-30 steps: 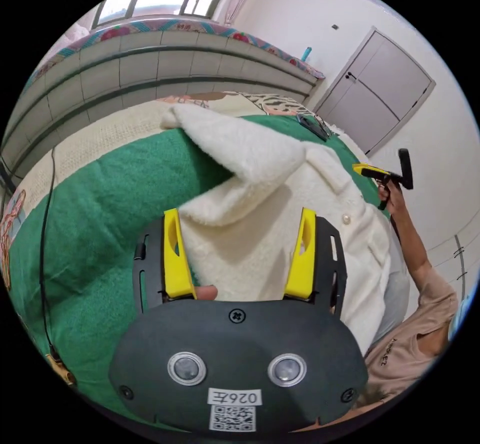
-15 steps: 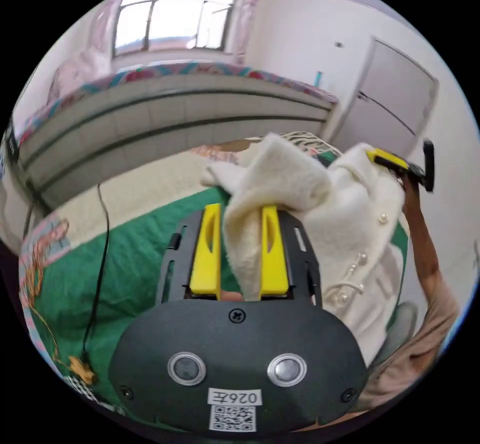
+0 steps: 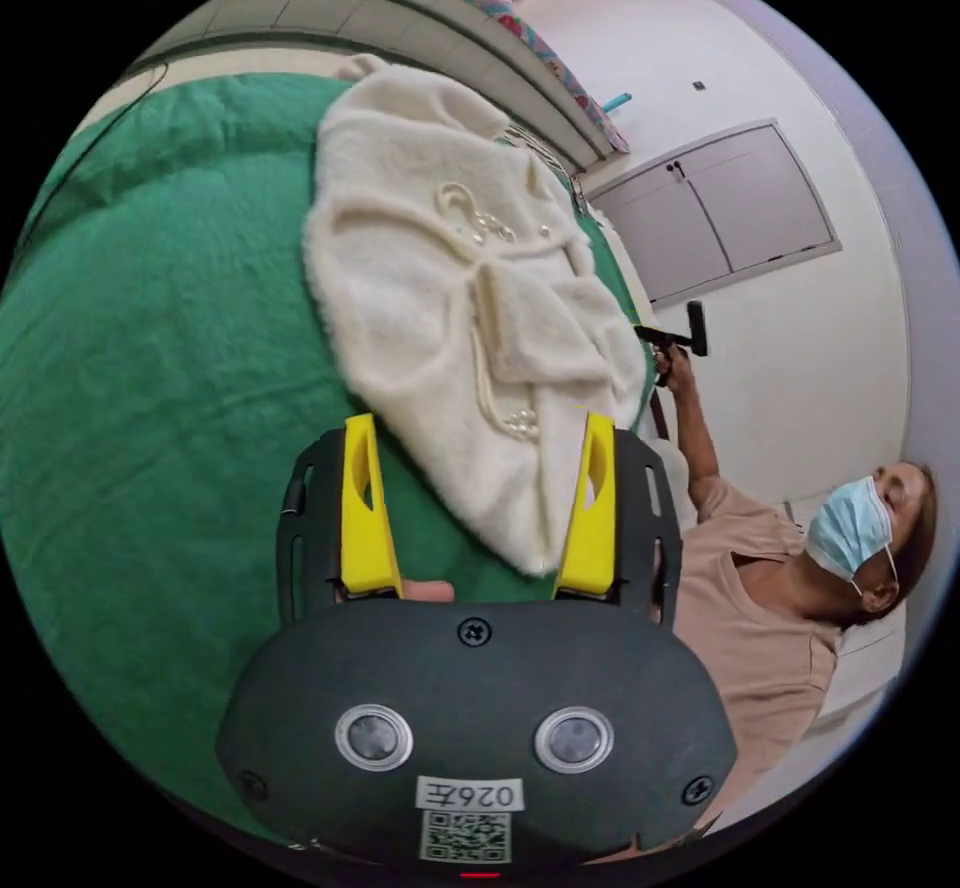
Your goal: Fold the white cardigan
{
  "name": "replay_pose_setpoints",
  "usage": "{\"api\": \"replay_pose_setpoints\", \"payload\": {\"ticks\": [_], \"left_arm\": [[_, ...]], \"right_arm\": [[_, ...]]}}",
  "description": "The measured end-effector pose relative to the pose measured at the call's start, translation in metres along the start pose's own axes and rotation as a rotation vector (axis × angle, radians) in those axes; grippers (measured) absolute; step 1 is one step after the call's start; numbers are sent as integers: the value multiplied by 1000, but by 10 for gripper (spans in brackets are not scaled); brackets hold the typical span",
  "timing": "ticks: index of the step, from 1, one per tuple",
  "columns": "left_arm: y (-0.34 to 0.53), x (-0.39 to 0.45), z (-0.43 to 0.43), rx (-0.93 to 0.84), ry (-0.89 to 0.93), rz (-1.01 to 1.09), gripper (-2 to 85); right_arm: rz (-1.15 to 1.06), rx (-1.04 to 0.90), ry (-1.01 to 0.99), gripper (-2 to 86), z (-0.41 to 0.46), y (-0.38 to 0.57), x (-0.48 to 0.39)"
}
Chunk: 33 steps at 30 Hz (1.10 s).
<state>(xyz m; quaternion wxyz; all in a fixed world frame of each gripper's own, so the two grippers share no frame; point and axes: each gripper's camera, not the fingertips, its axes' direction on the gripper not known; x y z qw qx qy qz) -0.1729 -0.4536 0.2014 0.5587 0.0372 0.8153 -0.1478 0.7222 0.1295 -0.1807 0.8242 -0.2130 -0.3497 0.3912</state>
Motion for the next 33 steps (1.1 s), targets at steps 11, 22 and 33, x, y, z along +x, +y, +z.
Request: {"api": "replay_pose_setpoints", "payload": {"ticks": [11, 22, 33], "left_arm": [[-17, 61, 38, -148, -498, 12, 97], [-16, 16, 1, -61, -104, -118, 105], [-19, 12, -29, -36, -107, -61, 25]], "right_arm": [[-427, 79, -310, -7, -46, 35, -87], [-751, -150, -86, 1, -53, 83, -153], [-122, -155, -428, 24, -3, -66, -13]]}}
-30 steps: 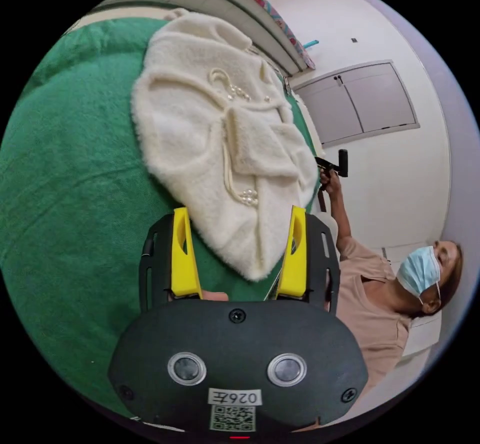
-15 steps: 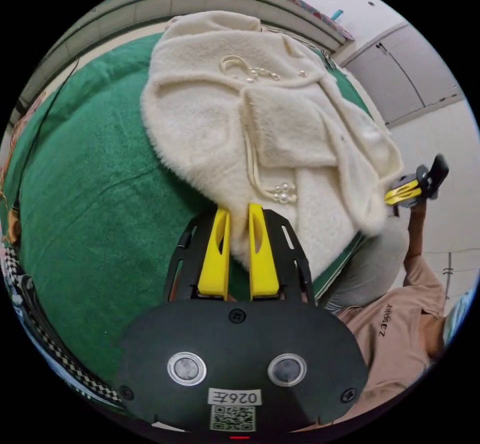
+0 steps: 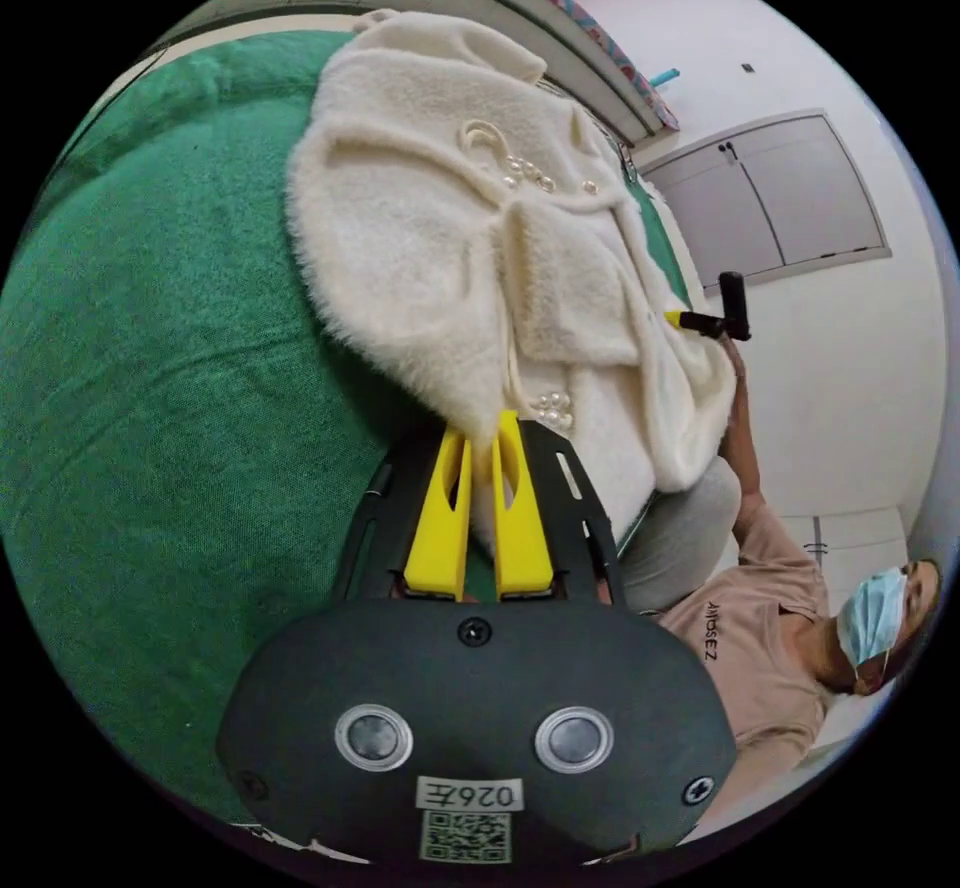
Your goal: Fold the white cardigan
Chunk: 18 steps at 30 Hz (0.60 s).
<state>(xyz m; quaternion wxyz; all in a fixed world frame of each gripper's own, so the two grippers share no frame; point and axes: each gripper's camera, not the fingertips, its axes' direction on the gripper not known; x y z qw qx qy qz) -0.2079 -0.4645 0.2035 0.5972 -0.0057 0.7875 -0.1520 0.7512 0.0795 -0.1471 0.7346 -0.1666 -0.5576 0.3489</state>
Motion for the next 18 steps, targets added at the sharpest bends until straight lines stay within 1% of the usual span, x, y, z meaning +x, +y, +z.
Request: {"api": "replay_pose_setpoints", "payload": {"ticks": [1, 3, 4, 5, 7, 8, 9, 10, 11, 12, 14, 15, 16, 18], "left_arm": [[9, -4, -20, 42, 28, 0, 21], [28, -10, -53, 92, 32, -3, 18], [41, -15, -71, 86, -6, -14, 19], [53, -21, -83, 52, -18, -17, 24], [66, -32, -96, 12, -5, -25, 35], [72, -40, -107, 19, -8, -42, 47], [74, -45, -114, 33, -12, -60, 55], [75, -50, -129, 88, -4, -76, 80], [74, -51, -146, 175, 31, -45, 112], [72, -50, -155, 223, 43, -32, 118], [52, -49, -181, 409, 21, -4, 139], [43, -49, -184, 438, 6, -1, 142], [19, -50, -185, 464, -16, 3, 165], [-27, -52, -175, 444, -39, 21, 198]], "right_arm": [[-14, 18, 28, 16, -4, 2, -3], [-19, 112, 214, -4, -37, 21, -11], [-1, 145, 281, -5, -48, 28, -10], [45, 157, 396, -8, -64, 39, -4], [117, 190, 499, -5, -83, 54, 10], [149, 240, 536, -1, -98, 61, 16], [146, 320, 482, 9, -112, 64, 18], [135, 362, 437, 16, -117, 63, 18], [102, 426, 359, 33, -124, 56, 16], [77, 454, 316, 52, -124, 42, 13], [57, 459, 310, 74, -113, 9, 10], [52, 440, 328, 91, -102, -19, 8], [52, 429, 338, 99, -95, -33, 8], [44, 408, 348, 127, -67, -90, 9]]}}
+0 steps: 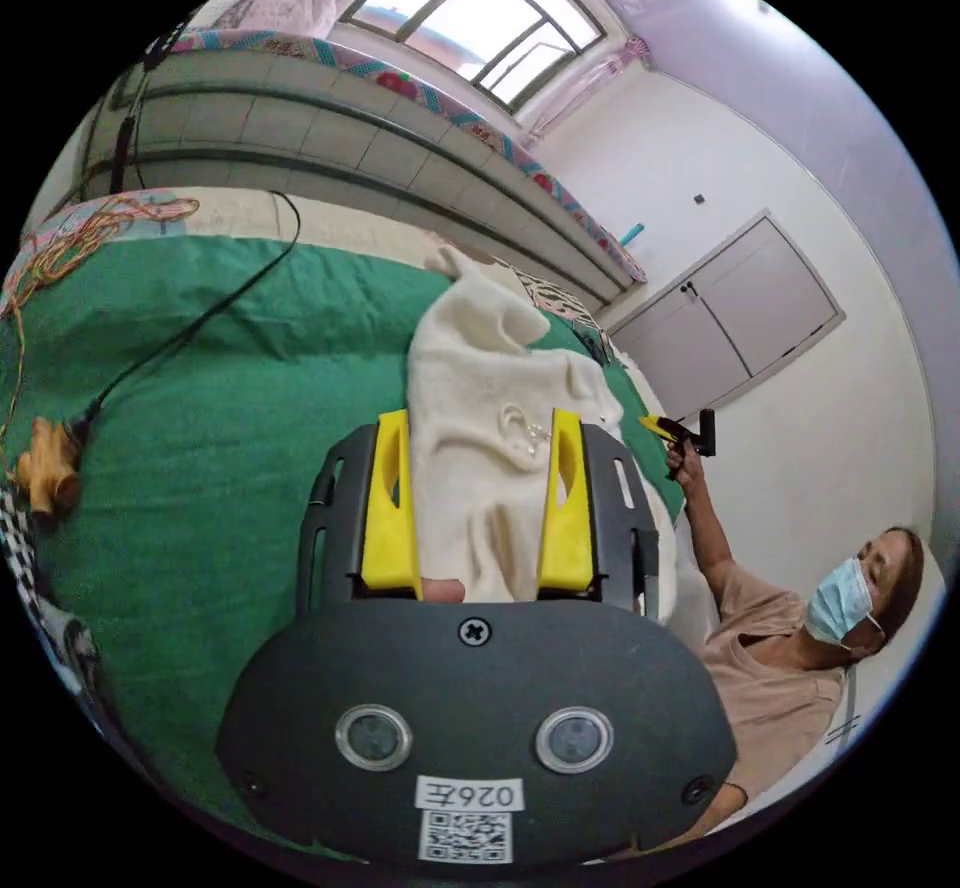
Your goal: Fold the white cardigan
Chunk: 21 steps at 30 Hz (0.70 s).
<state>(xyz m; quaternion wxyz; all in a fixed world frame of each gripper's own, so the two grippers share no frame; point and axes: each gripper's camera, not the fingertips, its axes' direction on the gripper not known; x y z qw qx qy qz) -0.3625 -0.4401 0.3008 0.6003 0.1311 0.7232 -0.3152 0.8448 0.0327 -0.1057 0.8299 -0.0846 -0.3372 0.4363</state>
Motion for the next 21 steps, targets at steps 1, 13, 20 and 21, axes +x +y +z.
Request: {"api": "replay_pose_setpoints", "payload": {"ticks": [1, 13, 20, 21], "left_arm": [[-24, -2, 27, -31, -7, 2, 220], [-80, 55, 144, -171, -472, 221, 11], [-28, -34, 18, 309, -319, -126, -4], [-21, -47, 15, 311, -278, -177, -2]], "right_arm": [[-1, -7, 2, 132, 12, -10, -3], [-308, -29, 327, 12, 120, -84, -118], [-208, 15, 402, 53, 151, -117, -120], [-139, -70, 350, 62, 166, -122, -106]]}}
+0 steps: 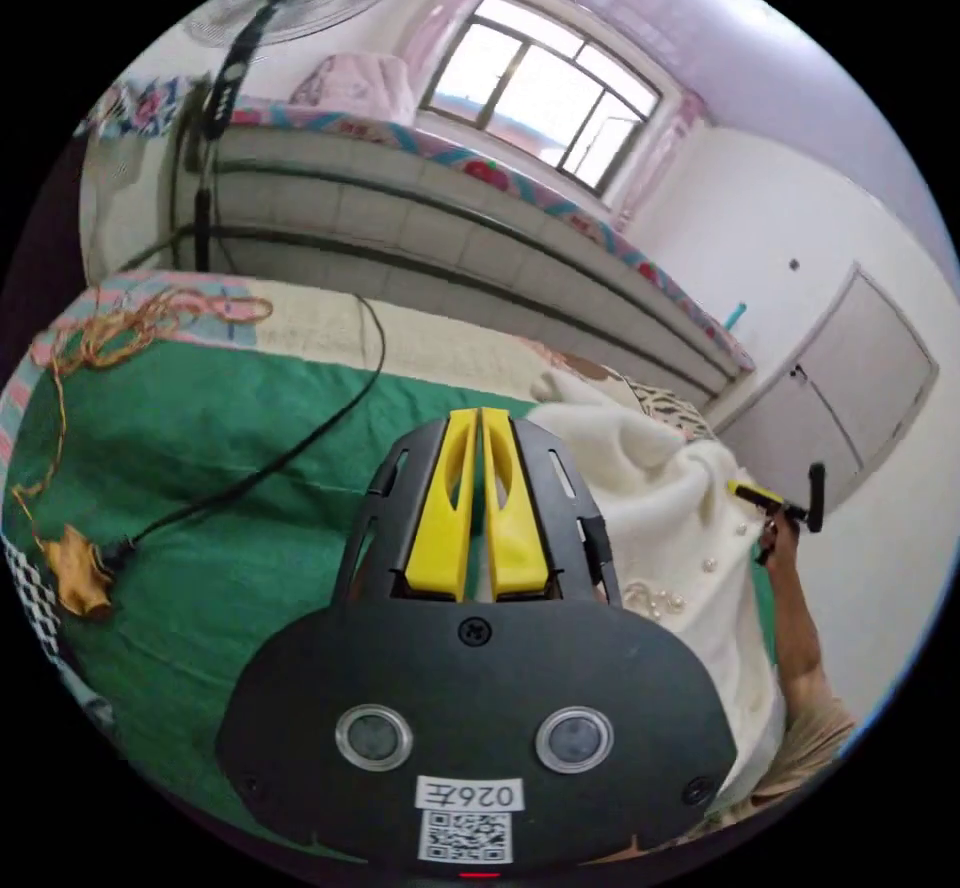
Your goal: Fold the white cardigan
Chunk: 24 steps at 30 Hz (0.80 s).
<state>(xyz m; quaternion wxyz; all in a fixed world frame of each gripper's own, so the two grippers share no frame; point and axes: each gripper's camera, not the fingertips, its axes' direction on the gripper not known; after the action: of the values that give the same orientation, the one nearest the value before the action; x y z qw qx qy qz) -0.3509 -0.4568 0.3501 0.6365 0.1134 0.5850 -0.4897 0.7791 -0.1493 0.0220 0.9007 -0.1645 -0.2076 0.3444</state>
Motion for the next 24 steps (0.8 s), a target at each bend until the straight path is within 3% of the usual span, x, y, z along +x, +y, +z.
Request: {"api": "replay_pose_setpoints", "payload": {"ticks": [2, 5, 10, 12, 14, 17, 21, 24], "left_arm": [[29, -35, -2, -9, 242, -67, 0], [74, -33, -7, -53, 373, 50, -7], [142, 5, -8, -226, 585, 238, -9], [165, 30, -8, -295, 476, 328, -8], [202, 81, -7, -348, 164, 602, -3], [252, 133, 3, -340, -77, 917, 36], [294, 161, 34, -406, -137, 1080, 126], [319, 161, 71, -571, -121, 1095, 164]], "right_arm": [[57, 34, -123, 81, 4, 11, 8], [0, 103, -258, 83, 0, 45, 3], [-218, 190, -224, 66, -6, 113, -36], [-359, 249, -113, 43, -6, 145, -66], [-449, 237, -6, 38, 4, 160, -88], [-512, 197, 101, 55, 29, 170, -111], [-608, 60, 42, 106, 65, 170, -133], [-655, 1, 64, 111, 91, 178, -146]]}}
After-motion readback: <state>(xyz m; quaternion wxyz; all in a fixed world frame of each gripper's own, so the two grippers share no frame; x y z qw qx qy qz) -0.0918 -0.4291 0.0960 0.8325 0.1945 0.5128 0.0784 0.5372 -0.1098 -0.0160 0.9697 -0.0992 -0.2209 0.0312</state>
